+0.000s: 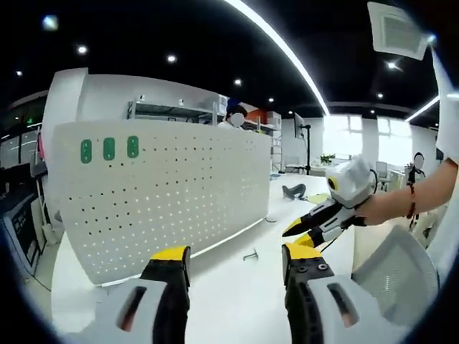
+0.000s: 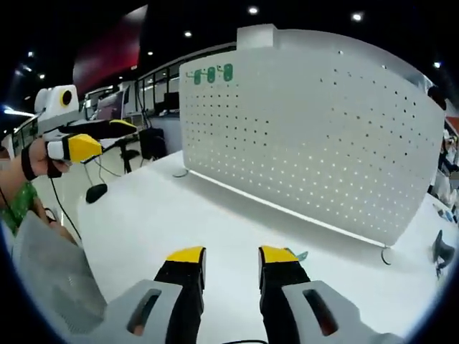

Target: Insert the hook assembly into the mounting plate slot until the hook locks in place.

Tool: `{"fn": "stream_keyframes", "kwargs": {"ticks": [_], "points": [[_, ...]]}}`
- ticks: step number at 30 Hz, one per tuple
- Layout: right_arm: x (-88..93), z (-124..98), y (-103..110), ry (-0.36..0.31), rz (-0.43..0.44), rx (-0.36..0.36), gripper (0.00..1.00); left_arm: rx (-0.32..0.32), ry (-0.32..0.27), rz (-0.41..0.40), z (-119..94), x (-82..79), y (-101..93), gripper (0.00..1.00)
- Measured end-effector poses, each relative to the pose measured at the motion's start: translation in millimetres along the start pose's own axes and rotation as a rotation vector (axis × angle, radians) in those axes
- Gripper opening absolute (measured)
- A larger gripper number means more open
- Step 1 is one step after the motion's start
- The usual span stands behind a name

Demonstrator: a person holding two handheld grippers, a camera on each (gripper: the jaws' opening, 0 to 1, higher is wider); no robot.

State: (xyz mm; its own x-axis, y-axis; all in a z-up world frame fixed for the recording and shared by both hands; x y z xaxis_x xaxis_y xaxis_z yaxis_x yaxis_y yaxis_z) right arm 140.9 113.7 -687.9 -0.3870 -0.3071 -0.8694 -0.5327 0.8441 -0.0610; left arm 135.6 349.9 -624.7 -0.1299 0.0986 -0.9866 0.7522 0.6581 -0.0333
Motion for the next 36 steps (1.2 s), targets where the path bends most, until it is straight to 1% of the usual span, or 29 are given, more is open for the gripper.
{"fn": "stream_keyframes", "kwargs": {"ticks": [2,4,6,9,12,16,18,20,22,26,28,30,33,35,36], "points": [[3.5,2.1,-2.8,0.016,0.001,0.006,0.29,0.024,-0.021,-0.015,0.9,-0.6,-3.5,0.54],[6.7,4.2,-6.1,0.024,0.030,0.013,0.29,0.030,-0.017,-0.008,1.8,0.9,-4.9,0.55],[8.6,5.9,-9.6,0.025,0.033,0.027,0.29,0.042,-0.011,-0.002,2.5,2.2,-6.6,0.57],[14.2,10.2,-16.8,0.051,0.057,0.062,0.29,0.049,-0.020,-0.004,1.1,3.1,-7.5,0.59],[17.2,14.8,-23.2,0.058,0.074,0.093,0.29,0.058,-0.016,-0.005,0.0,4.9,-7.8,0.59],[22.1,22.1,-30.1,0.089,0.076,0.130,0.28,0.059,-0.018,-0.018,-1.0,9.0,-5.3,0.59],[23.8,25.1,-34.7,0.090,0.077,0.158,0.28,0.065,-0.015,-0.034,-0.5,12.4,-5.4,0.59],[26.5,28.7,-37.7,0.100,0.093,0.159,0.27,0.064,-0.009,-0.026,-0.3,14.6,-6.6,0.59],[29.0,31.6,-38.8,0.116,0.090,0.162,0.26,0.062,-0.008,-0.031,-0.3,15.6,-6.8,0.60],[33.2,36.7,-42.8,0.137,0.097,0.177,0.25,0.076,-0.008,-0.041,0.5,17.1,-10.2,0.60],[34.6,39.7,-44.0,0.138,0.101,0.187,0.25,0.093,-0.012,-0.049,1.2,17.6,-13.3,0.60],[37.5,44.4,-45.0,0.150,0.110,0.188,0.25,0.103,0.007,-0.042,1.5,19.2,-16.6,0.60],[39.9,50.1,-46.3,0.160,0.111,0.195,0.25,0.118,0.008,-0.042,1.6,20.0,-19.4,0.60],[40.8,53.5,-47.6,0.167,0.117,0.203,0.25,0.119,0.004,-0.045,2.6,20.8,-20.3,0.60],[40.8,55.3,-48.3,0.169,0.128,0.211,0.25,0.127,-0.002,-0.058,3.2,20.8,-21.2,0.62]]}}
Point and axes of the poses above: the point that each gripper's makers call its tool centre point, and the gripper's own axes: z roughly forward along the fingers, y roughly to its left, x roughly out of its underside, the point moved 7 cm from there along -z, roughly backward along the fingers, and after that the axes turned 1 degree about -z, right-handed, at the moved point
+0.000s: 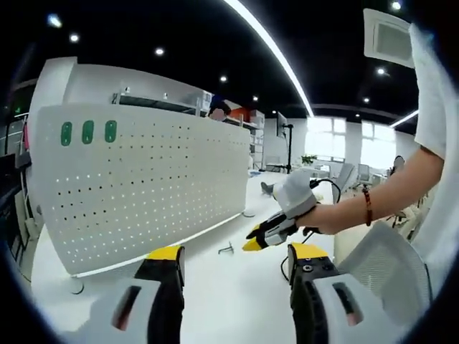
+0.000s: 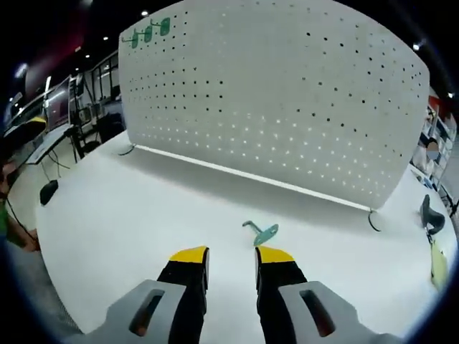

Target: Insert the hook assembly into the mounting plate slot until the hook locks in place.

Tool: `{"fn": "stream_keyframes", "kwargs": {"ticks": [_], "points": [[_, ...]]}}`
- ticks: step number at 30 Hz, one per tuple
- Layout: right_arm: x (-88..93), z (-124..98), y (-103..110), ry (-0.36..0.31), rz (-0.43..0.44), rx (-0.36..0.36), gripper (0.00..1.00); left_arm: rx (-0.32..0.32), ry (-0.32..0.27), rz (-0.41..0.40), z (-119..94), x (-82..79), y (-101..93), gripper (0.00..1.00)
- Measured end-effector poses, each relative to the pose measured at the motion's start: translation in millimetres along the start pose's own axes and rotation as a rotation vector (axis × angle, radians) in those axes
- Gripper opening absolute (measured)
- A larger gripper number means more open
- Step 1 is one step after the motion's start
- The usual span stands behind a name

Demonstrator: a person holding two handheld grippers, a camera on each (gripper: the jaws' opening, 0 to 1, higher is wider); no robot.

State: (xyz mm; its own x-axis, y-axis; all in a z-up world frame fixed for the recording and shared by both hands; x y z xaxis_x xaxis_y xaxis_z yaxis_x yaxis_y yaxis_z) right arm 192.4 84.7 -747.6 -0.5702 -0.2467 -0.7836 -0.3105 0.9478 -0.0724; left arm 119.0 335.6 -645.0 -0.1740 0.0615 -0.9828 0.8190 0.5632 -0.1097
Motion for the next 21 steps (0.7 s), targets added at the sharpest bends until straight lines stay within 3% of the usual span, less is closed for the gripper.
{"fn": "stream_keyframes", "kwargs": {"ticks": [21], "points": [[15.5,36.9,-16.3,0.085,0.042,0.046,0.19,-0.024,0.003,-0.046,1.4,12.3,1.3,0.63]]}}
Point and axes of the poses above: the point that each gripper's makers call its tool centre point, and the gripper's own axes: z roughly forward along the fingers, y roughly to its left, x roughly out of its underside, the point moved 7 cm from there along -z, roughly backward along the fingers, and after that the axes turned 1 degree about -z, right-handed, at the moved point
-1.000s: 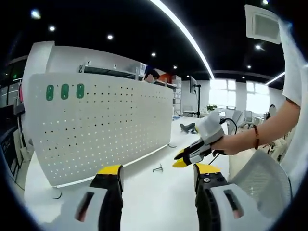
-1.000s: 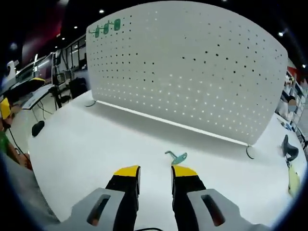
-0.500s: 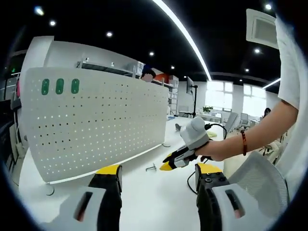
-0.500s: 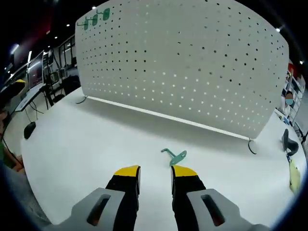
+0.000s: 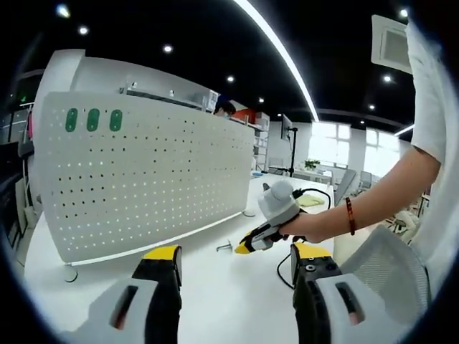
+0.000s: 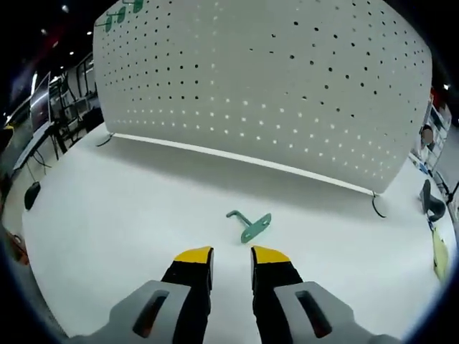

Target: Insert the hook assembly into the mounting plate slot until the hook locks in place.

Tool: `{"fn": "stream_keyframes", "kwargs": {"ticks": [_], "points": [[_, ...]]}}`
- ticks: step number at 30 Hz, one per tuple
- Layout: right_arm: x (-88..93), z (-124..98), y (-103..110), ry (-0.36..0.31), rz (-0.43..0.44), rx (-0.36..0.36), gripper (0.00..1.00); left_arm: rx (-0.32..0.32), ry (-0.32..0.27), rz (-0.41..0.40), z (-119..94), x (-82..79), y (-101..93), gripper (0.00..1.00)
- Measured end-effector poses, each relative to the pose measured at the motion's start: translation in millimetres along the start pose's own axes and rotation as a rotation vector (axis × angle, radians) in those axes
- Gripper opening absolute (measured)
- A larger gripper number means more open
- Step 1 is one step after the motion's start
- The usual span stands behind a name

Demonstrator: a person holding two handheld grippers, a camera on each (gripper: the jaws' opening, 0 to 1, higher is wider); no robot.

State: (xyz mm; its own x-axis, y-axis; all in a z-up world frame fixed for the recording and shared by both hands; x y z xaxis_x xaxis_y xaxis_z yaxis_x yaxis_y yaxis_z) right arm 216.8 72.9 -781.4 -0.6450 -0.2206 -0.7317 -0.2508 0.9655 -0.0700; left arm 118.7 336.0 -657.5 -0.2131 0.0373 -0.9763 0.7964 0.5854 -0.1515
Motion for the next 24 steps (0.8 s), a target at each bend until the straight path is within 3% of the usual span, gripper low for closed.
{"fn": "stream_keyframes", "kwargs": {"ticks": [5,7,24], "points": [[1.1,11.5,-3.3,0.042,0.036,0.003,0.18,-0.008,-0.006,-0.023,0.5,1.1,4.0,0.62],[-1.5,11.6,-2.7,0.020,0.025,0.010,0.17,-0.009,-0.001,-0.018,0.0,1.3,4.9,0.62],[-4.4,28.5,-10.8,0.048,0.040,0.059,0.10,-0.036,0.010,-0.046,-5.1,6.9,14.2,0.60]]}}
Point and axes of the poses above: the point that each gripper's makers call its tool centre point, and the gripper's own axes: z roughly forward along the fingers, y roughly to its left, x roughly out of its underside, the point moved 7 cm from there along -z, roughly backward along the fingers, and after that the axes turned 1 degree about -z, right-handed, at the moved point
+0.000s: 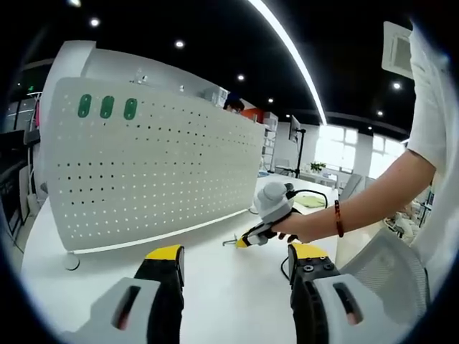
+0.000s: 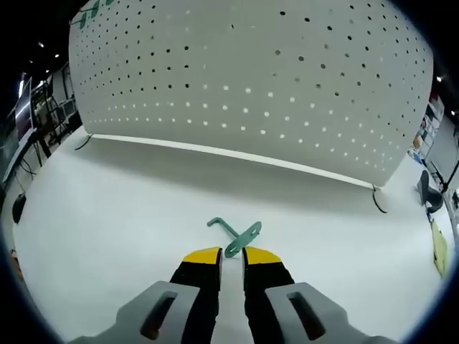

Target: Insert the hook assembly into the mounting plate slot until the hook locks in place.

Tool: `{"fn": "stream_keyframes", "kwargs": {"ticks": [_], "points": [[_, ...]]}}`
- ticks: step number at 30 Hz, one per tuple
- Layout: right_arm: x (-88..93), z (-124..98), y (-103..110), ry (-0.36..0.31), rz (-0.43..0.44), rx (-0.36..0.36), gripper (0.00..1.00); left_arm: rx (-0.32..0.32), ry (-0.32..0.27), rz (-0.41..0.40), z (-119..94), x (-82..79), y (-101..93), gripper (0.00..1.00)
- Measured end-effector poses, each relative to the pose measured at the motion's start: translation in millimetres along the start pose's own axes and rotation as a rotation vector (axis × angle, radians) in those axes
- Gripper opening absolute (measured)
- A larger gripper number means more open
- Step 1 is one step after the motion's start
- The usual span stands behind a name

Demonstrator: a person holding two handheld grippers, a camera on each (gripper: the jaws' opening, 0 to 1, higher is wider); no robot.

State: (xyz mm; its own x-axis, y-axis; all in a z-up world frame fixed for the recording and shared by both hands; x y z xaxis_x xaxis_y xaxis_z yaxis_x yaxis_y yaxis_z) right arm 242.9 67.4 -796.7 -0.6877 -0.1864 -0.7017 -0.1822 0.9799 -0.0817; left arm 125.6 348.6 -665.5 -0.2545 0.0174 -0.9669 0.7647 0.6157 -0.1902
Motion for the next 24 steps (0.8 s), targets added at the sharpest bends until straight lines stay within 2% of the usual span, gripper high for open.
{"fn": "stream_keyframes", "kwargs": {"ticks": [8,9,10,11,13,15,24], "points": [[-1.9,-3.3,-1.0,-0.015,-0.025,-0.006,0.06,-0.001,0.011,-0.001,2.4,2.5,-0.3,0.60],[-3.4,-4.8,-1.3,-0.023,-0.017,-0.019,0.02,0.000,0.010,0.000,2.5,2.4,-0.5,0.60],[-2.6,-5.8,1.6,-0.014,0.006,-0.051,0.02,0.001,0.008,-0.004,2.7,2.0,-1.0,0.59],[-1.7,-7.1,1.2,0.005,0.017,-0.051,0.02,0.006,0.006,-0.009,2.8,1.4,-1.9,0.58],[-4.4,-9.9,0.7,-0.024,-0.037,-0.036,0.02,0.018,-0.009,-0.016,3.5,0.1,-4.4,0.58],[-3.5,-13.2,4.3,0.004,-0.025,-0.062,0.02,0.013,0.002,-0.008,4.2,1.0,-5.6,0.58],[-12.6,-33.4,18.4,-0.012,-0.045,-0.122,0.00,0.030,-0.010,0.003,3.8,-1.6,-14.1,0.57]]}}
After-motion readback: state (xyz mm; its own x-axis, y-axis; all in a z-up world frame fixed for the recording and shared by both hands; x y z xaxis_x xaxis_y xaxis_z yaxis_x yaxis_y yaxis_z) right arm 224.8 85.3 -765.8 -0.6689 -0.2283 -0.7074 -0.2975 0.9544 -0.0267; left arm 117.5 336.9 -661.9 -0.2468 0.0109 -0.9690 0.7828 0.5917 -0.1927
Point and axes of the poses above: the point that each gripper's makers call its tool centre point, and the gripper's own axes: z roughly forward along the fingers, y roughly to its left, x roughly out of its underside, the point moved 7 cm from there along -z, roughly backward along the fingers, and after that the axes turned 1 degree about -z, right-handed, at the moved point
